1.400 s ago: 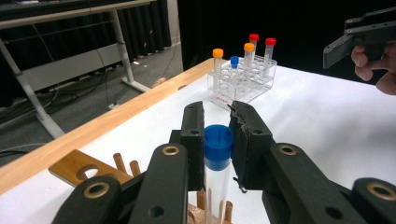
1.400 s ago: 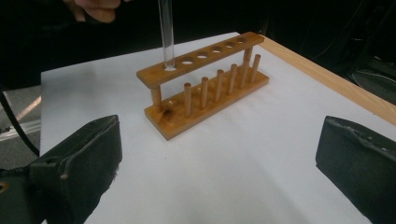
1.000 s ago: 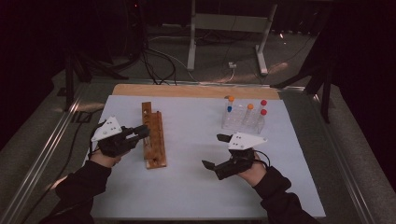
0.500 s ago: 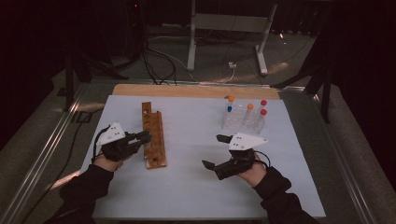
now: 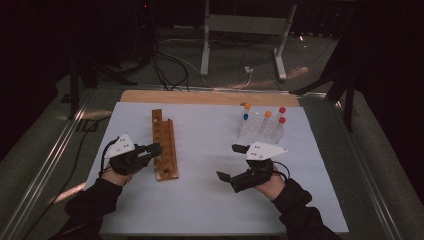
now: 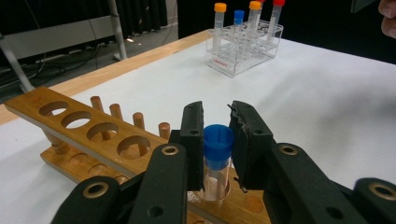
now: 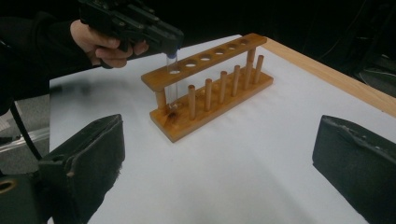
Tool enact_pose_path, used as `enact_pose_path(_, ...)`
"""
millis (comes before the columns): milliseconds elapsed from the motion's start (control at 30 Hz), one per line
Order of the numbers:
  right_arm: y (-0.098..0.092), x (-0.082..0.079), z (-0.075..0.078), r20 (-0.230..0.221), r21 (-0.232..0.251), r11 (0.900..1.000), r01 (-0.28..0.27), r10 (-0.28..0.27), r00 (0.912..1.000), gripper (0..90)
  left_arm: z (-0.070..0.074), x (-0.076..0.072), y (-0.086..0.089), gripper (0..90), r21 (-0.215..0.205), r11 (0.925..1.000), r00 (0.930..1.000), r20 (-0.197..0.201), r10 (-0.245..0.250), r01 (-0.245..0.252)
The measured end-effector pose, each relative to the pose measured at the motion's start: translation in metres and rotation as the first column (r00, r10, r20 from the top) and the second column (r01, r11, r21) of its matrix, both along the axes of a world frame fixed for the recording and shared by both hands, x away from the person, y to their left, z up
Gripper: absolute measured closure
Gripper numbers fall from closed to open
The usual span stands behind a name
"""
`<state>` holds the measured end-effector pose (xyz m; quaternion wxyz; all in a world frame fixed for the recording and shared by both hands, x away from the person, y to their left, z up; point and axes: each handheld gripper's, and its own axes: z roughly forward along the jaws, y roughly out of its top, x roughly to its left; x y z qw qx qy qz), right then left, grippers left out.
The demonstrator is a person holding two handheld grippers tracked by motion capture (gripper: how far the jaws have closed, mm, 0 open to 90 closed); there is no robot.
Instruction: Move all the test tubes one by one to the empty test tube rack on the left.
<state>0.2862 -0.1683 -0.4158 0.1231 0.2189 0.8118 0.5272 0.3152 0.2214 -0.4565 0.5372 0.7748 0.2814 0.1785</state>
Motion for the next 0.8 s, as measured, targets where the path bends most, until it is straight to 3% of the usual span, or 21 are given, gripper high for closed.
enact_pose_path(233,-0.003,0.001,0.003,0.018,0.018,1.000,0.007,-0.008,0.9998,1.5,0.015,-0.005,0.003,50.1,-0.044,0.9990,0.9997,0.022,-0.007,0.008)
enact_pose_path(433,-0.008,0.007,0.010,0.042,0.022,0.999,0.031,-0.032,0.9986,1.5,0.031,-0.015,0.008,36.8,-0.096,0.9954,0.9992,0.039,0.002,0.001)
enact_pose_path(600,-0.014,0.016,0.018,0.055,0.038,0.997,0.062,-0.064,0.9964,1.6,0.037,-0.027,0.008,15.6,-0.103,0.9947,0.9998,0.016,-0.009,0.010)
enact_pose_path(667,-0.016,0.021,0.020,0.050,0.027,0.996,0.089,-0.090,0.9947,2.0,0.037,-0.032,0.007,10.7,-0.097,0.9951,0.9998,0.010,-0.019,0.020)
enact_pose_path(733,-0.019,0.027,0.019,0.055,0.016,0.992,0.123,-0.124,0.9908,2.0,0.036,-0.036,0.007,4.3,-0.102,0.9930,0.9982,0.001,-0.060,0.060)
enact_pose_path(800,-0.021,0.033,0.016,0.068,0.013,0.986,0.165,-0.165,0.9839,2.0,0.035,-0.041,0.007,2.0,-0.107,0.9920,0.9977,0.003,-0.068,0.068)
